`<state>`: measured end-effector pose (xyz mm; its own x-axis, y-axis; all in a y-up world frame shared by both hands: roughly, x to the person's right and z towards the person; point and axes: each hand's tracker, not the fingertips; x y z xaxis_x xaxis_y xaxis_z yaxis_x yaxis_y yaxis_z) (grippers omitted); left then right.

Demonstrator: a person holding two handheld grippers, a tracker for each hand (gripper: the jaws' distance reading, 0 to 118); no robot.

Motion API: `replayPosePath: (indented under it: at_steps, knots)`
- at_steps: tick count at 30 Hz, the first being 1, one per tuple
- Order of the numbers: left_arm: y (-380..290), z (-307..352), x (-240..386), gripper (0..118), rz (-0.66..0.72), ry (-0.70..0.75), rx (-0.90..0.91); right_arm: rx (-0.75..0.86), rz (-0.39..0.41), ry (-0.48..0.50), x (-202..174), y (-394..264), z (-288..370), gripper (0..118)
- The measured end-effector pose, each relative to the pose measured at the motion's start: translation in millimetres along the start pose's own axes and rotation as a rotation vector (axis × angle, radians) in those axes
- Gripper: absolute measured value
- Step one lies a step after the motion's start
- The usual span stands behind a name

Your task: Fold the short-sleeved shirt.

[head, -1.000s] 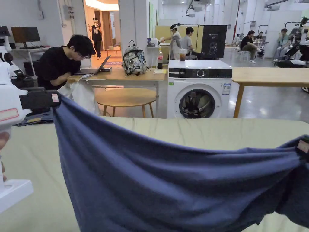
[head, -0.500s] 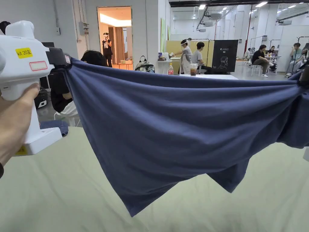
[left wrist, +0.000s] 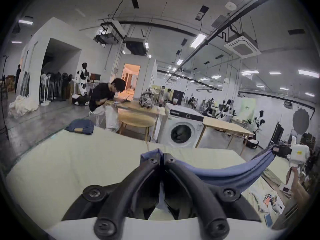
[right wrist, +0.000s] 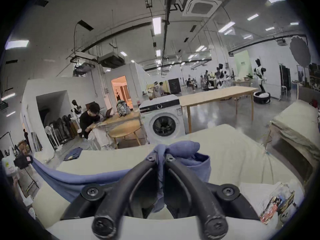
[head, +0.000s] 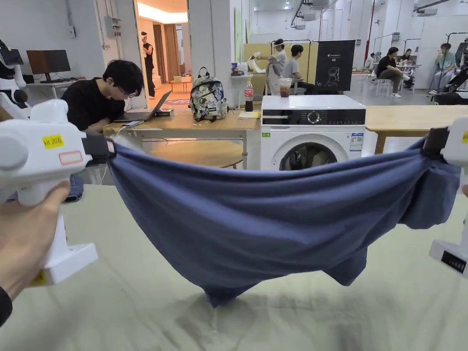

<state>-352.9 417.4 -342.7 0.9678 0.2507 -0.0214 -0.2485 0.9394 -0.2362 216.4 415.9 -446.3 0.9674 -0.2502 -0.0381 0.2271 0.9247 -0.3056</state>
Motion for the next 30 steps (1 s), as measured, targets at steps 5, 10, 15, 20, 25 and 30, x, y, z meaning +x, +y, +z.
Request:
replayPosePath:
  at_steps: [5,10,15,20,25,30]
  knots:
    - [-70.7,41.0,-8.0,0,0.005,-0.052,-0.051,-0.052,-0.020,-0.007,33.6,-65.3,33.8,3]
    - [-185.7,94.2,-47.6,0,0.116,-0.018,-0.182,-0.158,-0.050,-0.046,66.2,-172.9,107.4,3]
    - [-280.7,167.4,-66.8,0,0.156,0.007,-0.318,-0.294,-0.117,-0.099,97.0,-288.4,189.3,3]
    - [-335.2,227.8,-72.0,0,0.192,0.084,-0.342,-0.353,-0.162,-0.138,106.3,-349.1,256.0,3]
    - [-365.7,248.5,-91.9,0,0.226,0.084,-0.411,-0.379,-0.159,-0.161,106.1,-377.0,287.7,3]
    - [-365.2,258.0,-86.9,33,0.208,0.056,-0.415,-0.385,-0.066,-0.249,103.2,-390.0,298.6,70]
